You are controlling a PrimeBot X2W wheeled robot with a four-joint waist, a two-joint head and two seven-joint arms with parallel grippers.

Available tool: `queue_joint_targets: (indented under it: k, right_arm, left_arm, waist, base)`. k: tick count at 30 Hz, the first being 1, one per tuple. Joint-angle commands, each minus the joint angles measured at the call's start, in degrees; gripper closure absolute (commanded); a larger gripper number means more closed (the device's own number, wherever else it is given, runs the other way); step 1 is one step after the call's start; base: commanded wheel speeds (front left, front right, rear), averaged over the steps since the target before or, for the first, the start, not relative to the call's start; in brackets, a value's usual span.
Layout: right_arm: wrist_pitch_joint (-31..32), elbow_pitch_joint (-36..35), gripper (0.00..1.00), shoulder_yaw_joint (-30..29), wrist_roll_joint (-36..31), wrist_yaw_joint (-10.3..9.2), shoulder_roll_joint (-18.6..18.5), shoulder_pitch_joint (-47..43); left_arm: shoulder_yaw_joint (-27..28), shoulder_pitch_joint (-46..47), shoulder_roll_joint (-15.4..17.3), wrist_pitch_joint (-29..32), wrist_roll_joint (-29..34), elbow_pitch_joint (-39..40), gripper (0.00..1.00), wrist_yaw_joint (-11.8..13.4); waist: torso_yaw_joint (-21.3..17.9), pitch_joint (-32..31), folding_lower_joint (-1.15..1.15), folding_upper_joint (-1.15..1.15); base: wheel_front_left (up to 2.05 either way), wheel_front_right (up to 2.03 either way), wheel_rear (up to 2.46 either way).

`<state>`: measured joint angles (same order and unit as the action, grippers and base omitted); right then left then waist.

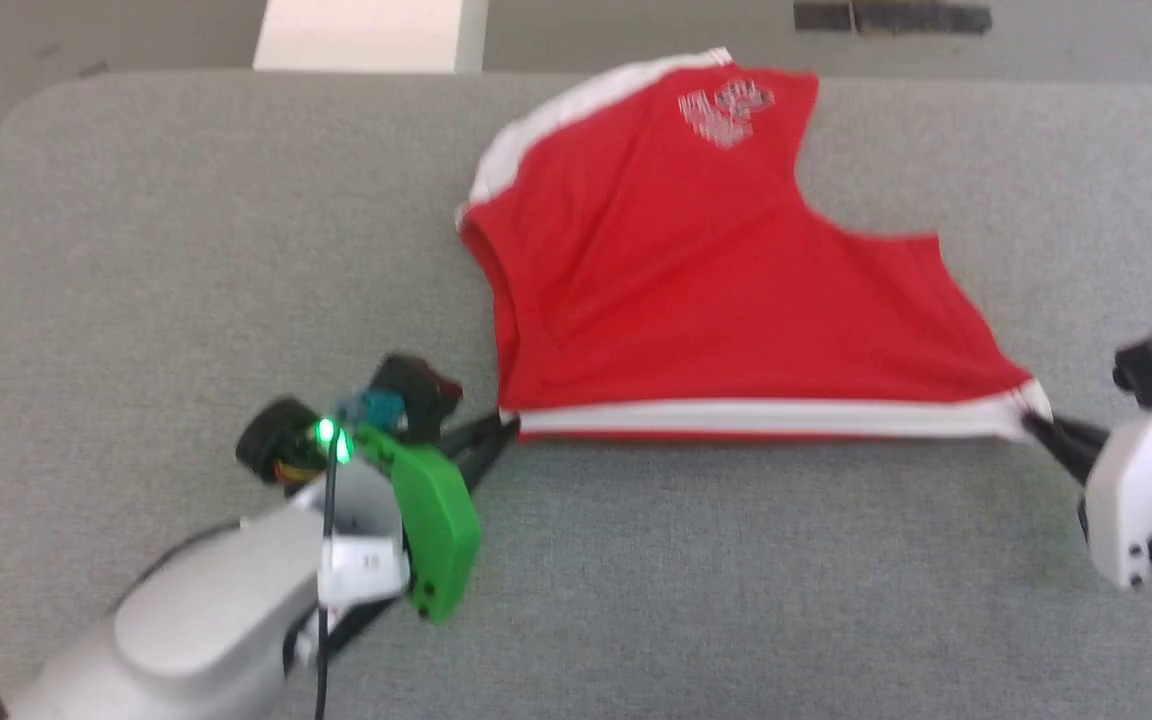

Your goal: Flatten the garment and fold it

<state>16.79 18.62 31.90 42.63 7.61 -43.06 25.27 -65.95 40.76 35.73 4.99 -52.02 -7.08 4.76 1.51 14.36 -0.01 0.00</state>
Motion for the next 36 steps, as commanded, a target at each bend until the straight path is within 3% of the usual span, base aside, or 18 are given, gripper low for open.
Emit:
queue_joint_targets:
  k: [1,11,23,24,29,36]
  right_arm:
    - [0.98,-0.72,1.00,-0.93,0.51,-0.12,-0.96,-2.05]
    - [11.65,-10.41,1.00,-9.14,4.05,-0.12,-4.81,-19.71]
    - [24.10,-23.15,1.00,-24.08,6.39,-0.12,-4.13,-40.79]
    - [24.41,-26.44,1.00,-27.90,5.30,-0.12,-2.91,-41.32]
    - [23.67,-31.51,1.00,-32.83,3.86,-0.12,-1.08,-36.68]
    - [25.09,-33.50,1.00,-34.44,2.29,-0.12,-1.18,-23.09]
  left_arm:
    - [-0.10,-1.76,1.19,0.09,-0.22,1.09,1.00,1.12]
    - [-2.74,-12.47,4.77,-0.04,-1.85,13.39,1.00,7.80]
    - [-5.43,-19.97,8.04,0.34,-0.40,21.75,1.00,10.96]
    - [-5.22,-19.32,8.20,0.10,0.49,22.31,1.00,11.23]
    - [-3.01,-15.85,7.30,-0.52,1.46,22.55,1.00,11.56]
    - [0.12,-9.49,4.93,-0.49,2.51,23.21,1.00,10.97]
  waist:
    - [0.53,-2.55,0.01,0.00]
    - [1.31,-6.40,0.01,0.00]
    - [2.79,-6.91,0.01,0.00]
    - [3.29,-6.01,0.01,0.00]
    - [4.52,-3.86,0.01,0.00]
    - [7.29,1.76,0.01,0.00]
  base:
    - [0.00,0.00,0.00]
    - [0.00,0.00,0.00]
    - [0.00,0.00,0.00]
    - [0.00,0.00,0.00]
    - [0.00,0.00,0.00]
    - [0.00,0.00,0.00]
